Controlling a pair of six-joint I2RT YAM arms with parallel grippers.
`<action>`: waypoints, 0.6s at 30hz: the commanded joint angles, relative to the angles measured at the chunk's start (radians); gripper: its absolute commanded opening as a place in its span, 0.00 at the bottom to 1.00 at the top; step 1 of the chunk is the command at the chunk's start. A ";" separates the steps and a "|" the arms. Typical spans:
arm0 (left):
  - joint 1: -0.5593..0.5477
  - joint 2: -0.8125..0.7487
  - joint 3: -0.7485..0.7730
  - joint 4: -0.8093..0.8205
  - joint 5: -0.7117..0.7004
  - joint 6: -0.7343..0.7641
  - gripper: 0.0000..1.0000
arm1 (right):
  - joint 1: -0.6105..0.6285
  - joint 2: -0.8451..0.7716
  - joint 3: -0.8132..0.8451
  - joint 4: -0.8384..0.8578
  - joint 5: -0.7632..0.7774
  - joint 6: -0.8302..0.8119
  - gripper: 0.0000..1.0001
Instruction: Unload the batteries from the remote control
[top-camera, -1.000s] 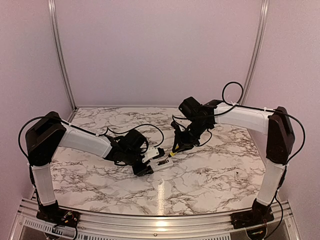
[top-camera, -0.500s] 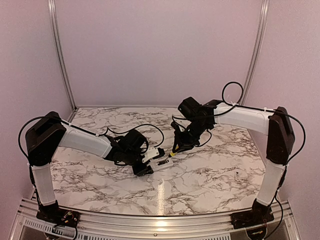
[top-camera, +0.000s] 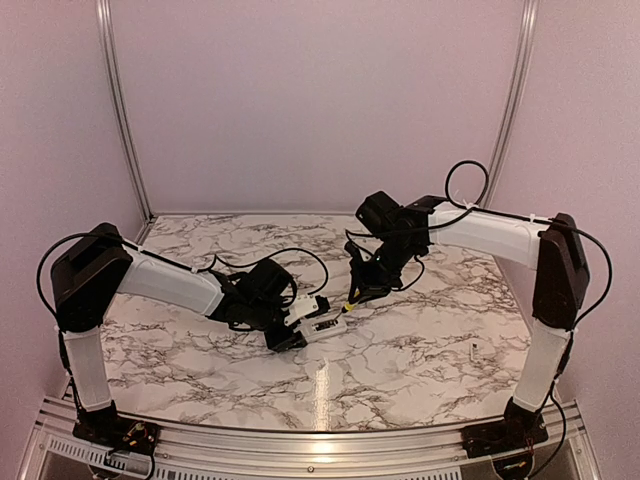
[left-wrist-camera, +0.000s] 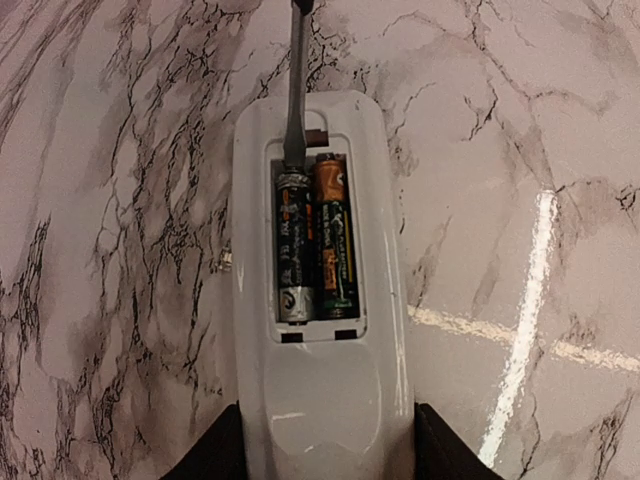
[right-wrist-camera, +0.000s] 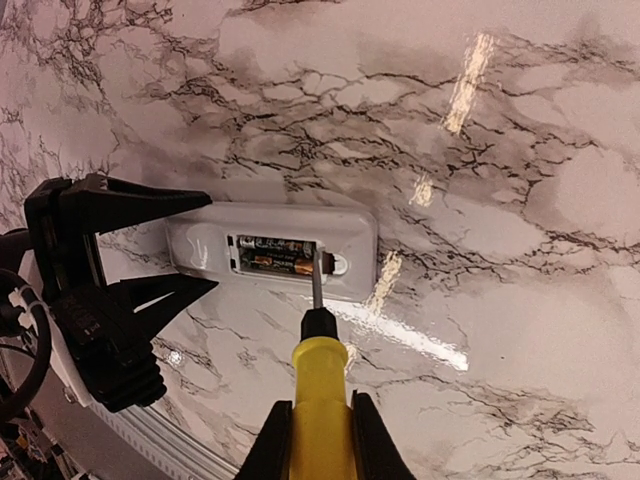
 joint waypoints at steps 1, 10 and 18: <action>-0.008 0.004 -0.012 0.015 -0.005 0.018 0.00 | 0.004 0.005 0.025 0.010 0.001 0.017 0.00; -0.007 0.001 -0.015 0.008 0.000 0.029 0.00 | 0.004 0.024 -0.009 0.060 -0.052 0.015 0.00; -0.008 -0.001 -0.014 0.008 -0.003 0.028 0.00 | 0.006 0.035 0.030 -0.014 -0.029 -0.009 0.00</action>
